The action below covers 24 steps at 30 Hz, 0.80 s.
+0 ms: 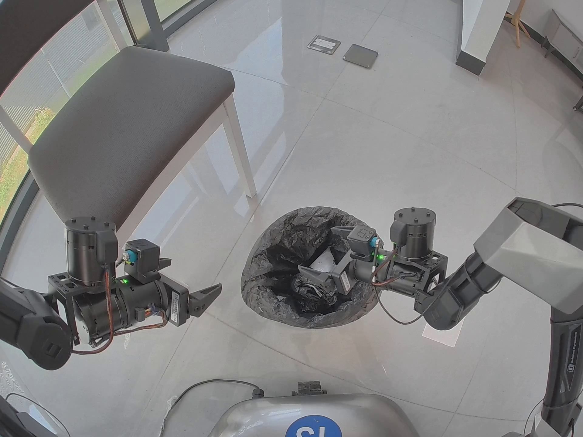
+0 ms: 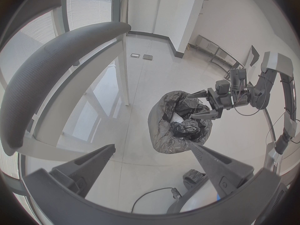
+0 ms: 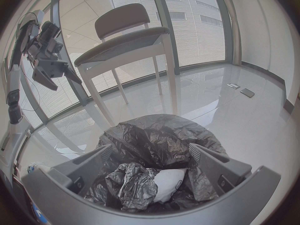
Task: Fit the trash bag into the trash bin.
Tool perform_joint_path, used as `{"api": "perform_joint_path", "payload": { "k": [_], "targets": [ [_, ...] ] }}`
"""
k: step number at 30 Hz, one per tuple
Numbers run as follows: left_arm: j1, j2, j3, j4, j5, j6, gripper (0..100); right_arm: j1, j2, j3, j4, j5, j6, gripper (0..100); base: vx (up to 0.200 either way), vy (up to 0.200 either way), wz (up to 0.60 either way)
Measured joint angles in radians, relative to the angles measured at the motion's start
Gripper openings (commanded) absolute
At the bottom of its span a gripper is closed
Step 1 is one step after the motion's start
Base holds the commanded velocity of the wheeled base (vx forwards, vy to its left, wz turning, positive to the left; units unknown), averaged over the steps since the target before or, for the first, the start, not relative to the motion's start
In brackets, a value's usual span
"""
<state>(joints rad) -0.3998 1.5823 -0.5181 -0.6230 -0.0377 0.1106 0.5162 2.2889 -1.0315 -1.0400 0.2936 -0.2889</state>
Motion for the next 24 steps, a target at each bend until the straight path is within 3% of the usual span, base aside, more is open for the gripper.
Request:
{"api": "perform_joint_path", "payload": {
  "k": [10, 16, 21, 24],
  "targets": [
    [0.037, -0.016, 0.014, 0.077, 0.028, 0.002, 100, -0.053, -0.146, 0.215, 0.003, -0.063, 0.01, 100, 0.0, 0.0, 0.0],
    [0.054, -0.049, -0.004, 0.176, 0.059, 0.009, 100, -0.111, -0.312, 0.447, 0.016, -0.11, 0.012, 100, 0.0, 0.0, 0.0],
    [0.06, -0.117, -0.028, 0.292, 0.102, 0.013, 100, -0.172, -0.505, 0.655, 0.024, -0.149, 0.015, 100, 0.0, 0.0, 0.0],
    [0.057, -0.191, -0.055, 0.448, 0.15, 0.013, 100, -0.224, -0.65, 0.766, 0.029, -0.16, 0.017, 100, 0.0, 0.0, 0.0]
  ]
}}
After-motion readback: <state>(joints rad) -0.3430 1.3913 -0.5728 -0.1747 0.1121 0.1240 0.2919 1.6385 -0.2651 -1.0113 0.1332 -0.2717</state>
